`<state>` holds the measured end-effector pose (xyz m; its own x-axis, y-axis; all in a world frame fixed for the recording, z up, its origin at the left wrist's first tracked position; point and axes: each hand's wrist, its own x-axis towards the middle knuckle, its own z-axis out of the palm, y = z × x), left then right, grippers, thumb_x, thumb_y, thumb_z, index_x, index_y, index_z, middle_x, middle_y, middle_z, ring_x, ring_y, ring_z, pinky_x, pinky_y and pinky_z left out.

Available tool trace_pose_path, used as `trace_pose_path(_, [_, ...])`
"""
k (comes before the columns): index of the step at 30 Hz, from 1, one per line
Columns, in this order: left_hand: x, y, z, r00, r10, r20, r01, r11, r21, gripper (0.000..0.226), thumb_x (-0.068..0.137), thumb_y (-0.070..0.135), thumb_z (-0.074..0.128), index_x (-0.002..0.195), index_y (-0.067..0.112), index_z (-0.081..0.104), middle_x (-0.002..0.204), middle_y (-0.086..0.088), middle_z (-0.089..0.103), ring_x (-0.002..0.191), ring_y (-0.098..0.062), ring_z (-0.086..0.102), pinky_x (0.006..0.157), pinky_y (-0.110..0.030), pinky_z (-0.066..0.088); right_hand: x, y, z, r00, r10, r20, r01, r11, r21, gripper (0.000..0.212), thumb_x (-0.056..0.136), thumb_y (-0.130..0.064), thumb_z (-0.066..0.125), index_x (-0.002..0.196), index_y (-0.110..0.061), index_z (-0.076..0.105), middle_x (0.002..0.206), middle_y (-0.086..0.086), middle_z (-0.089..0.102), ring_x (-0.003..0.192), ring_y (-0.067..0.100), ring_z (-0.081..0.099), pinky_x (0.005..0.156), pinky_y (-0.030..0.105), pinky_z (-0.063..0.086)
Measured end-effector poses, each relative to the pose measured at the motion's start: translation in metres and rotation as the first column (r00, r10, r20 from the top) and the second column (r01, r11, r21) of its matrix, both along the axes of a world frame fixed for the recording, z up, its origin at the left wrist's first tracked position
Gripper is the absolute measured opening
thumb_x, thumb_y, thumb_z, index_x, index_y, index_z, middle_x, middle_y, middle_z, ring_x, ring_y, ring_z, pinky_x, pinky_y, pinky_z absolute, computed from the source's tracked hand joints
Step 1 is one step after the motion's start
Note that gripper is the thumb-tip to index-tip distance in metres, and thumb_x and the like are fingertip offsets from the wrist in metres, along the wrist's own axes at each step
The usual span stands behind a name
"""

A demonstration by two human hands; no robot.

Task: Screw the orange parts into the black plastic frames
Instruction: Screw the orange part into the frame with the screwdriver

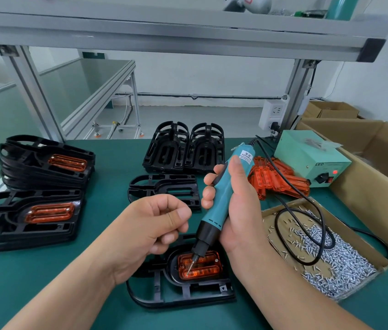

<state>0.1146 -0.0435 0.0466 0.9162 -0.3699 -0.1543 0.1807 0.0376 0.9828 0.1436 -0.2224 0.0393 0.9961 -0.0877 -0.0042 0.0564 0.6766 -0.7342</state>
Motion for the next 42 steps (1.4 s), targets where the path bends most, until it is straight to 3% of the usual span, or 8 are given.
trace_pose_path(7, [0.001,0.002,-0.001,1.0,0.002,-0.018,-0.001,0.999,0.033,0.006,0.092,0.007,0.077,0.095,0.012,0.078,0.085,-0.013,0.074,0.051,-0.008,0.045,0.043,-0.017,0.034,-0.001,0.0,0.0,1.0,-0.006,0.0,0.006,1.0,0.004,0.044,0.097,-0.052,0.066,0.109,-0.011,0.057,0.083,0.008,0.066,0.054,0.015,0.056,0.048,0.026,0.048])
trace_pose_path(11, [0.001,0.004,0.0,1.0,-0.019,0.013,0.018,0.993,0.115,0.004,0.093,0.012,0.077,0.094,0.015,0.079,0.092,-0.014,0.077,0.054,-0.009,0.046,0.044,-0.017,0.033,-0.001,0.0,0.0,1.0,-0.011,0.011,0.011,1.0,0.02,0.046,0.093,-0.053,0.068,0.107,-0.011,0.058,0.083,0.008,0.066,0.054,0.015,0.056,0.047,0.026,0.048])
trace_pose_path(17, [0.0,0.005,0.0,0.997,-0.052,0.05,0.041,0.978,0.205,0.006,0.096,0.015,0.074,0.092,0.017,0.078,0.085,-0.007,0.074,0.055,-0.009,0.043,0.046,-0.018,0.032,0.0,-0.002,0.002,0.997,-0.078,0.012,0.077,0.996,0.05,0.041,0.098,-0.052,0.064,0.106,-0.012,0.058,0.083,0.008,0.066,0.054,0.015,0.057,0.048,0.025,0.049])
trace_pose_path(24, [0.0,0.007,0.001,0.997,-0.06,0.038,0.051,0.975,0.216,0.01,0.098,0.014,0.07,0.094,0.018,0.078,0.093,-0.012,0.078,0.055,-0.009,0.046,0.046,-0.017,0.033,0.007,-0.015,0.008,0.976,-0.215,0.025,0.208,0.965,0.159,0.039,0.102,-0.052,0.061,0.108,-0.014,0.054,0.085,0.008,0.066,0.06,0.015,0.057,0.052,0.024,0.05])
trace_pose_path(33, [0.001,0.008,0.0,0.995,-0.103,0.018,0.094,0.957,0.275,0.016,0.103,0.023,0.064,0.093,0.022,0.076,0.096,-0.012,0.079,0.055,-0.009,0.044,0.047,-0.019,0.031,0.016,-0.025,0.009,0.954,-0.3,0.025,0.29,0.938,0.188,0.041,0.103,-0.055,0.061,0.11,-0.015,0.052,0.09,0.008,0.068,0.065,0.016,0.061,0.059,0.026,0.054])
trace_pose_path(38, [0.001,0.007,-0.002,0.997,-0.07,0.034,0.057,0.955,0.292,0.022,0.103,0.03,0.065,0.089,0.016,0.075,0.082,-0.027,0.068,0.056,-0.014,0.037,0.048,-0.023,0.029,0.014,-0.025,0.01,0.949,-0.309,0.054,0.295,0.937,0.188,0.041,0.102,-0.054,0.062,0.11,-0.015,0.052,0.09,0.009,0.069,0.066,0.017,0.062,0.061,0.028,0.055])
trace_pose_path(40, [0.002,0.007,-0.002,0.997,-0.067,0.028,0.055,0.953,0.299,0.025,0.103,0.031,0.064,0.086,0.016,0.076,0.064,-0.013,0.057,0.053,-0.014,0.035,0.047,-0.023,0.029,0.013,-0.025,0.011,0.95,-0.307,0.057,0.292,0.939,0.183,0.041,0.102,-0.054,0.062,0.11,-0.015,0.052,0.09,0.009,0.069,0.067,0.017,0.062,0.061,0.028,0.055])
trace_pose_path(42, [0.002,0.007,-0.002,0.998,-0.058,0.022,0.049,0.952,0.301,0.026,0.103,0.031,0.064,0.085,0.016,0.076,0.059,-0.004,0.053,0.051,-0.013,0.034,0.046,-0.022,0.029,0.012,-0.025,0.011,0.951,-0.305,0.058,0.291,0.94,0.176,0.04,0.103,-0.054,0.061,0.11,-0.015,0.051,0.09,0.009,0.068,0.067,0.017,0.062,0.061,0.027,0.055])
